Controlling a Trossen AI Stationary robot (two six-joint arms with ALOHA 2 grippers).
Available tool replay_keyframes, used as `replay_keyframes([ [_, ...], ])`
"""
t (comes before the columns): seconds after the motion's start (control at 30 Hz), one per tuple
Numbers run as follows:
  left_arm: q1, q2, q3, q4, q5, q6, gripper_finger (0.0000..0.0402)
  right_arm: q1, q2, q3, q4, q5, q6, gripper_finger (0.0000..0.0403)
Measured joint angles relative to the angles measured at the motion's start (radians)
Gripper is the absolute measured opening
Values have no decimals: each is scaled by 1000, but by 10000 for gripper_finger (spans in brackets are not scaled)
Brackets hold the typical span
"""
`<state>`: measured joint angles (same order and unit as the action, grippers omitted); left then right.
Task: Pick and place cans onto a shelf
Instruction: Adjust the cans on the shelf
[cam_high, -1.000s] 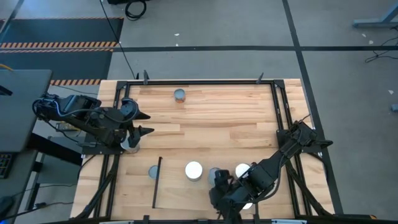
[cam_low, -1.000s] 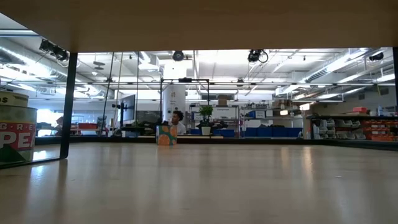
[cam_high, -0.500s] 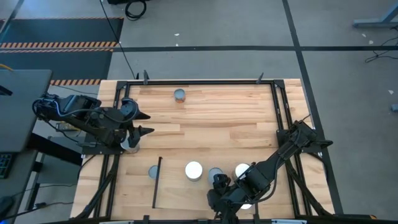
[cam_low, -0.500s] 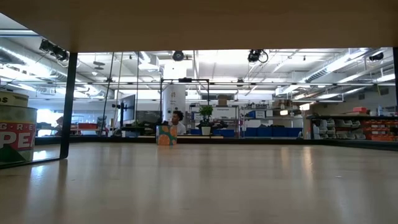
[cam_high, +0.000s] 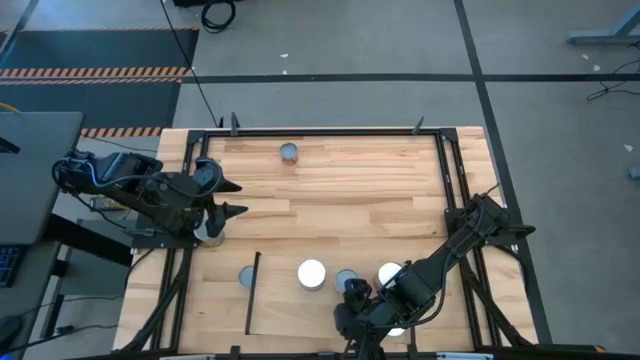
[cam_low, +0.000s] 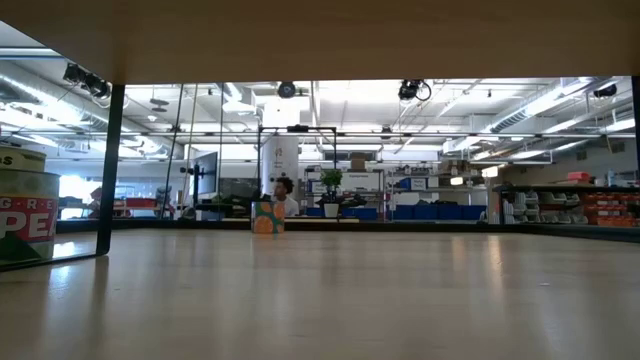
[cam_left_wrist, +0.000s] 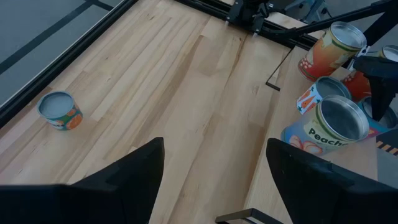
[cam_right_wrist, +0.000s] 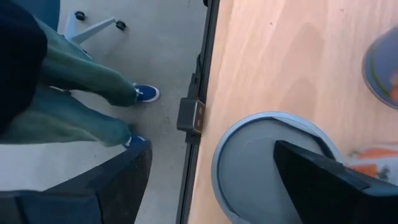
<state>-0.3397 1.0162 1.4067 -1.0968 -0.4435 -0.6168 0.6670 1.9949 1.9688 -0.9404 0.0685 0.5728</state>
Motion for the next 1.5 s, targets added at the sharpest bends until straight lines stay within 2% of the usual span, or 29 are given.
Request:
replay_keyframes([
  [0.4,-31,-3,0,0,0,28,286,-3,1,127,-60,22,-35,346],
  [0.53,-42,-2,-1,-24,-5,-4,286,-4,2,117,-119,21,-41,346],
  [0.67,-59,-2,-45,-65,-6,-55,286,-3,3,84,-122,9,-35,346],
  [1.0,-86,-2,-154,-44,11,-141,286,-5,1,40,-88,-44,-45,346],
  [1.17,-86,-2,-158,-43,22,-152,286,-6,1,40,-76,-77,-49,346],
  [1.5,-86,-2,-159,-40,22,-156,286,-10,1,38,-46,-54,-54,346],
])
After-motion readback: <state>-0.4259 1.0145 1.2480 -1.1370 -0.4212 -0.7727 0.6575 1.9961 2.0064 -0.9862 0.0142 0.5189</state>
